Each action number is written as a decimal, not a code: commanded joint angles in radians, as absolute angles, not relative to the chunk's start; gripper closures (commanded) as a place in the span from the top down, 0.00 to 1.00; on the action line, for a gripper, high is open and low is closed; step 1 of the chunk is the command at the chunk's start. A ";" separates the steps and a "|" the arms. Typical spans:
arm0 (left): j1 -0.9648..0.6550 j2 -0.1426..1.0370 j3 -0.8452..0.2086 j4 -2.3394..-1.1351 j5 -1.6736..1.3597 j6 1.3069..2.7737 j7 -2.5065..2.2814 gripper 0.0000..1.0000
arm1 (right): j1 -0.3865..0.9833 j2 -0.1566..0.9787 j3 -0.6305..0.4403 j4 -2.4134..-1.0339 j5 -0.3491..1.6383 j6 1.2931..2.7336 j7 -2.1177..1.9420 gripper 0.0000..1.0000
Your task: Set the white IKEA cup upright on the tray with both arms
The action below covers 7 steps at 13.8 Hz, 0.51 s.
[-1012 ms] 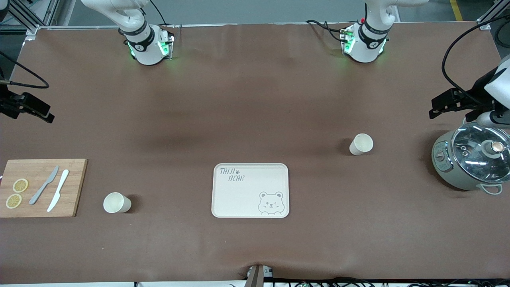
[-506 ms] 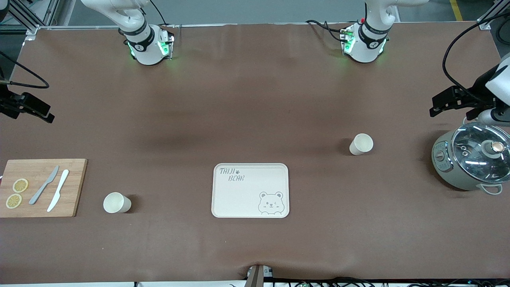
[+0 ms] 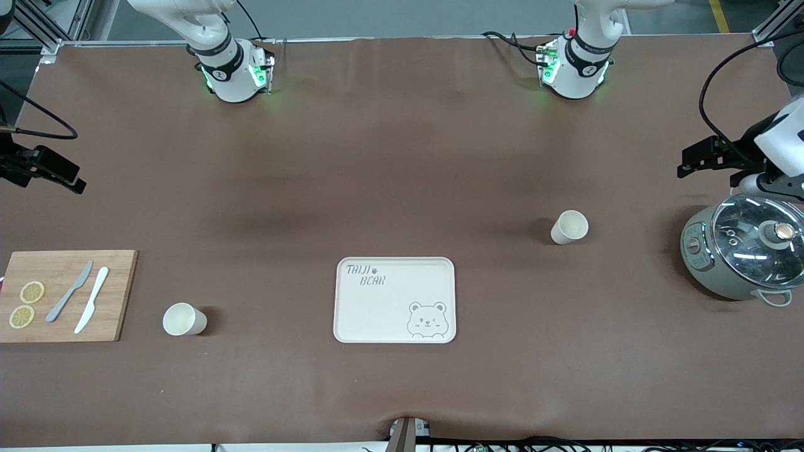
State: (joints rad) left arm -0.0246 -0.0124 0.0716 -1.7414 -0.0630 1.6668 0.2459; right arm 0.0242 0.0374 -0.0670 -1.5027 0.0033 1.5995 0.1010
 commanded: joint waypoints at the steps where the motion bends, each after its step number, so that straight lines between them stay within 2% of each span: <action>1: -0.008 -0.181 0.061 -2.050 -0.049 1.856 0.291 1.00 | 0.028 0.020 -0.074 -1.517 0.020 1.605 0.091 1.00; 3: -0.009 -0.184 0.051 -2.115 -0.049 1.903 0.291 1.00 | 0.028 0.020 -0.074 -1.517 0.020 1.605 0.091 1.00; 7: -0.011 -0.210 0.038 -2.305 -0.060 2.127 0.284 1.00 | 0.026 0.020 -0.074 -1.517 0.020 1.605 0.091 1.00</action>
